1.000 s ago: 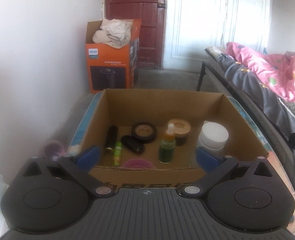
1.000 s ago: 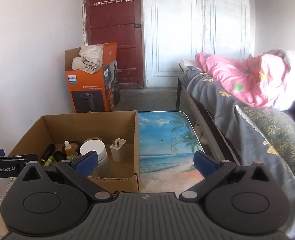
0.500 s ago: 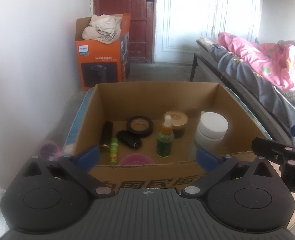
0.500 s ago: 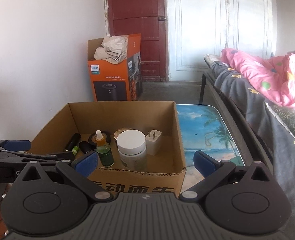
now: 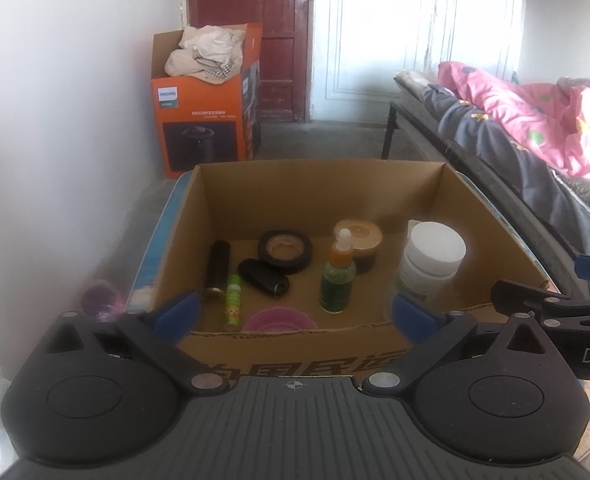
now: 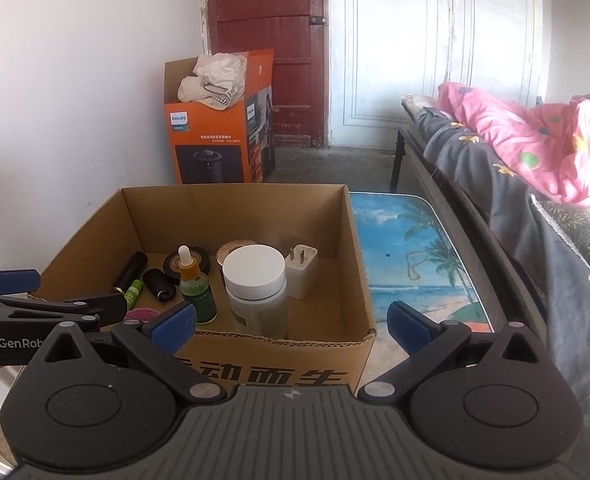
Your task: Organize rigid objects
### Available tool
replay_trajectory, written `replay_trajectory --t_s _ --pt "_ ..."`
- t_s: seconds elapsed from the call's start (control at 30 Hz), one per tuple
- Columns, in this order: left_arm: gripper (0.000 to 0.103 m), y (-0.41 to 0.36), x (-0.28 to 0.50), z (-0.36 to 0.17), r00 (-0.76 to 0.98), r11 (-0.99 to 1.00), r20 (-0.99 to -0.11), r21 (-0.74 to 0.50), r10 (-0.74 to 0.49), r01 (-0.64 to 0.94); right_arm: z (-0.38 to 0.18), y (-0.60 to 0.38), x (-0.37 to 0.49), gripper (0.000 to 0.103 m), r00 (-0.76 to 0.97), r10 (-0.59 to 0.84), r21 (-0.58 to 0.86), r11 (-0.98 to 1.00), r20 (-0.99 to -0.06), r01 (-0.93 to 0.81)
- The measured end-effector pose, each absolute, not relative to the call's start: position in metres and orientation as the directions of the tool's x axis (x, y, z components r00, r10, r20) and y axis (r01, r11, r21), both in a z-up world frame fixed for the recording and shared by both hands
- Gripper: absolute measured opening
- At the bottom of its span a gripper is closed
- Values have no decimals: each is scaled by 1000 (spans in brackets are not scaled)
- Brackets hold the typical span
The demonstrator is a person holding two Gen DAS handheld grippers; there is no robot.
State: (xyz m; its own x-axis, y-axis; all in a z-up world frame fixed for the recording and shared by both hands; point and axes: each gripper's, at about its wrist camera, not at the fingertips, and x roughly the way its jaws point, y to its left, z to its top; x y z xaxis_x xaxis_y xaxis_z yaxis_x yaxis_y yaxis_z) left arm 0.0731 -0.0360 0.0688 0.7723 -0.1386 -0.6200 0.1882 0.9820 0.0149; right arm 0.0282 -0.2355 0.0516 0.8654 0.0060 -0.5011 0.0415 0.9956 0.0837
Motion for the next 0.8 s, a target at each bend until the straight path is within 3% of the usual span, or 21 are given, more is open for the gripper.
replay_trajectory --t_s 0.8 --pt "103 -42 73 67 775 981 -624 67 -102 184 44 -242 32 103 851 7 103 993 -525 56"
